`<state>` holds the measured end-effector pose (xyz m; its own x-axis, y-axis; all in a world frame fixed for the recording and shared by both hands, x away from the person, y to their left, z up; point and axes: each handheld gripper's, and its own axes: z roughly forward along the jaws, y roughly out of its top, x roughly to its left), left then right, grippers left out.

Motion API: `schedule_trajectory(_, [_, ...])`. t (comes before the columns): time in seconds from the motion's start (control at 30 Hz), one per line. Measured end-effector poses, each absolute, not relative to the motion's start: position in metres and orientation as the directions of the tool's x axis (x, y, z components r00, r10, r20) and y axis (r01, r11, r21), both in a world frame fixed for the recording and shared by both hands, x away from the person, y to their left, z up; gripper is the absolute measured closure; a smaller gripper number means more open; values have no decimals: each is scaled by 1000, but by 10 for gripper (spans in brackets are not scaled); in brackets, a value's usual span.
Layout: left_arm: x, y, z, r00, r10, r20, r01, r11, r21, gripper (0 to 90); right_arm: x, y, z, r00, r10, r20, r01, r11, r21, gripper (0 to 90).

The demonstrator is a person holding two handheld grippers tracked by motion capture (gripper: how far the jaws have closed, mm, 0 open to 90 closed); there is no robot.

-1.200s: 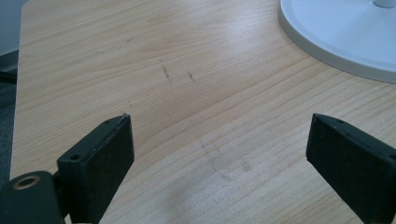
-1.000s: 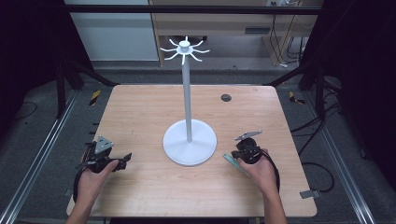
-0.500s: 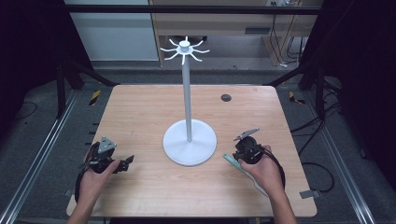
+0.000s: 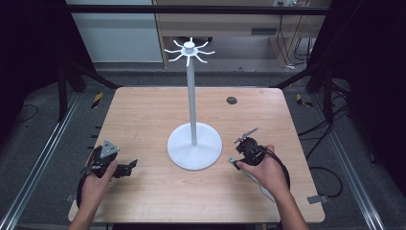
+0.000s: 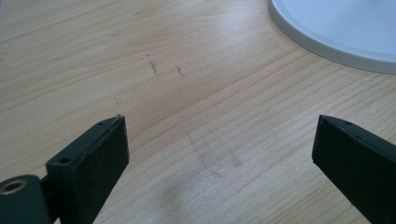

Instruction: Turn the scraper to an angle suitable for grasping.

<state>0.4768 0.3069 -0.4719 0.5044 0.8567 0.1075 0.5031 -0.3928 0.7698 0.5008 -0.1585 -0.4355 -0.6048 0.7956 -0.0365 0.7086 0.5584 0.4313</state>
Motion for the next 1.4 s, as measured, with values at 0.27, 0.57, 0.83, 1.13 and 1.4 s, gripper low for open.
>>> schedule_trajectory(0.27, [475, 306, -472, 511, 852, 115, 500, -403, 766, 36, 507, -157, -443, -608, 793, -36, 722, 572, 390, 514])
schedule_trajectory(0.57, [477, 304, -473, 519, 847, 115, 500, -410, 763, 36, 514, -158, -447, -614, 789, -7, 733, 573, 366, 564])
schedule_trajectory(0.83, [475, 300, -473, 537, 834, 128, 494, -434, 753, 38, 522, -154, -454, -622, 783, -14, 733, 589, 341, 609])
schedule_trajectory(1.13, [476, 300, -474, 542, 831, 126, 497, -438, 749, 38, 527, -148, -460, -615, 789, -10, 747, 587, 312, 617])
schedule_trajectory(1.4, [477, 299, -475, 548, 827, 126, 499, -445, 744, 39, 531, -145, -464, -619, 785, -17, 746, 595, 300, 669])
